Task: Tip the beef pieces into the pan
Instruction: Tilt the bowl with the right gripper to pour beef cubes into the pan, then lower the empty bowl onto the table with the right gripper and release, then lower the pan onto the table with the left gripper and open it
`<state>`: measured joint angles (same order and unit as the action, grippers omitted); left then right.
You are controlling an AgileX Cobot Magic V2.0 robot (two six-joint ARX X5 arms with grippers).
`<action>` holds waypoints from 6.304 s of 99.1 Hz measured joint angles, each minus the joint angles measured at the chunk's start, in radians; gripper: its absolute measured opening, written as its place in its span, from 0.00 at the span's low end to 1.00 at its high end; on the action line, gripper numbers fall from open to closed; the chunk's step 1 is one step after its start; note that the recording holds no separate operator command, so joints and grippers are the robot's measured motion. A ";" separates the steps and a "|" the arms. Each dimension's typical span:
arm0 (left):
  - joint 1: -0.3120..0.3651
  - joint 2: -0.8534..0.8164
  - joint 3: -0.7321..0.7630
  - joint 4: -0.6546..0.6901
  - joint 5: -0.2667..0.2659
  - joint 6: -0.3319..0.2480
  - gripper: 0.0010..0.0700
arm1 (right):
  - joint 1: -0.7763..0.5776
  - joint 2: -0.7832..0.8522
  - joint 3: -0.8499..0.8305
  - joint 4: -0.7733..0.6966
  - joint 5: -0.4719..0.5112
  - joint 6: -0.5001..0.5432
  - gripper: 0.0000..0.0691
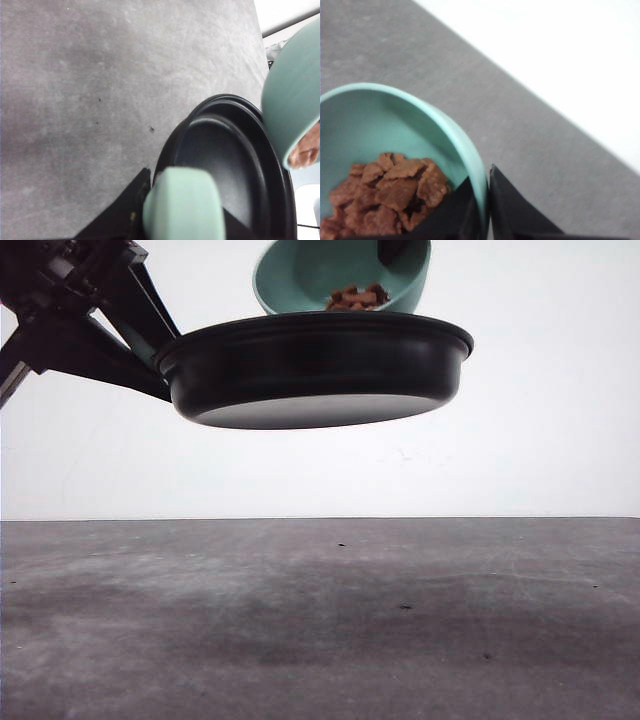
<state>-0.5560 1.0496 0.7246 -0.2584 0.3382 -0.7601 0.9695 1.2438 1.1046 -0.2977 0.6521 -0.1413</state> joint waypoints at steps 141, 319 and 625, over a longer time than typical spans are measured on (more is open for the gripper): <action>0.083 0.000 0.187 -0.167 0.010 0.004 0.06 | 0.141 0.027 0.000 0.641 0.053 -1.063 0.02; 0.111 0.000 0.187 -0.206 -0.018 0.117 0.06 | -0.873 0.077 0.015 -0.525 -0.780 0.439 0.02; 0.186 0.381 0.192 -0.006 -0.082 0.190 0.99 | -0.740 -0.671 0.059 -0.491 -0.861 0.373 0.02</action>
<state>-0.3702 1.4303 0.9165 -0.2642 0.2562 -0.5701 0.2291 0.5732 1.1633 -0.7891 -0.2085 0.2314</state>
